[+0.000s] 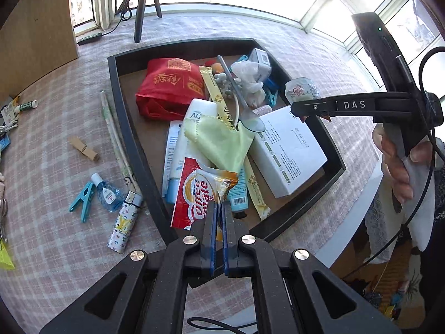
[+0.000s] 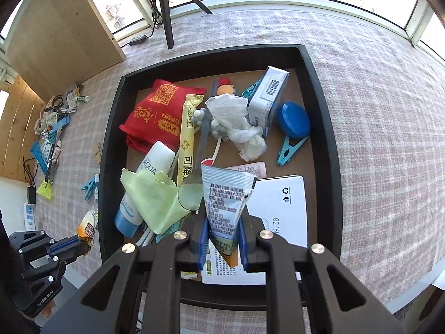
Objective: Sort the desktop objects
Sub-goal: 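Carry the sachet into the tray with the left tool while the right tool drops the tube there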
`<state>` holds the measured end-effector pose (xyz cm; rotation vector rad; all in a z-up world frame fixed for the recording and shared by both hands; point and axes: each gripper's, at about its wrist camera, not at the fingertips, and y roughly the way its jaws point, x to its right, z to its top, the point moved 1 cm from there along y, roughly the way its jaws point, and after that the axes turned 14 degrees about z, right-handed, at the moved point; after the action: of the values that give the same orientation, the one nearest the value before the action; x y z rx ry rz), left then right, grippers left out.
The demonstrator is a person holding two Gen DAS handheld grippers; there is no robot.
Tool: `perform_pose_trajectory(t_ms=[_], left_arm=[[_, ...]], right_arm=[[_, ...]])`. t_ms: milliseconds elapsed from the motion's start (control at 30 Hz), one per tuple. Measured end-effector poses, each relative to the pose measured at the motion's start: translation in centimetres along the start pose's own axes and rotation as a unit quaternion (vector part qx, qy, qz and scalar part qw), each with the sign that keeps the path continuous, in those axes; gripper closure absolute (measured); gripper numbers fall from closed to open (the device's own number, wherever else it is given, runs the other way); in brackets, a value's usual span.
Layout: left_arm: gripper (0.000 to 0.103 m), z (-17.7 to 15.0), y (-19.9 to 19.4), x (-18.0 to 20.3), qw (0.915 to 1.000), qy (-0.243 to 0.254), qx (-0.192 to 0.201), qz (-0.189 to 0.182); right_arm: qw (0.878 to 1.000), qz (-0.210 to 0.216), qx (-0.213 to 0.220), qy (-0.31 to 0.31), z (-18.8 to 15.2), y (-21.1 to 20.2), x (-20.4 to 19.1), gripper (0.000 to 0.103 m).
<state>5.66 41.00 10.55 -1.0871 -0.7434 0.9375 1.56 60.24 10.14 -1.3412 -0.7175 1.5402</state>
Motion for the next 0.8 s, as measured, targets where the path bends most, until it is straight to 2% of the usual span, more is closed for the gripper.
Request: perform_pose_trajectory(t_ms=[233,300,333,367,400,433,500,800], left_arm=[[0.100,0.2,0.8,1.5,0.9999,0.010,-0.009,0.003],[0.097,0.3,0.9,1.4,0.9999,0.002,-0.010,-0.001],[0.093,0.4,0.9,1.2,0.9999,-0.005,-0.014,-0.002],[0.074,0.4,1.0,1.0,0.9998,-0.013,-0.017,-0.004],[0.062,0.4,0.8,0.7,0.9997,-0.021,-0.013,-0.008],[0.062,0.4,0.5,0.5,0.9996,-0.026,-0.007,-0.007],[0.062,0.3,0.0,0.2,0.9996,-0.028,0.000,-0.002],[0.063,-0.8,-0.8,-2.3,0.9989,-0.046,0.009,0.007]], right_arm=[[0.999,0.027,-0.017,-0.012,-2.3,0.0,-1.0,0.086],[0.999,0.035,-0.022,-0.019,-2.9,0.2,-1.8,0.085],[0.999,0.041,-0.024,-0.025,-3.1,0.3,-2.2,0.085],[0.998,0.047,-0.026,-0.033,-3.2,0.3,-2.7,0.084],[0.997,0.048,-0.030,-0.044,-3.3,0.3,-3.3,0.080],[0.997,0.044,-0.031,-0.051,-3.4,0.2,-3.7,0.076],[0.998,0.035,-0.022,-0.055,-3.5,-0.3,-4.3,0.061],[0.997,0.043,-0.012,-0.059,-3.3,-0.8,-5.7,0.061]])
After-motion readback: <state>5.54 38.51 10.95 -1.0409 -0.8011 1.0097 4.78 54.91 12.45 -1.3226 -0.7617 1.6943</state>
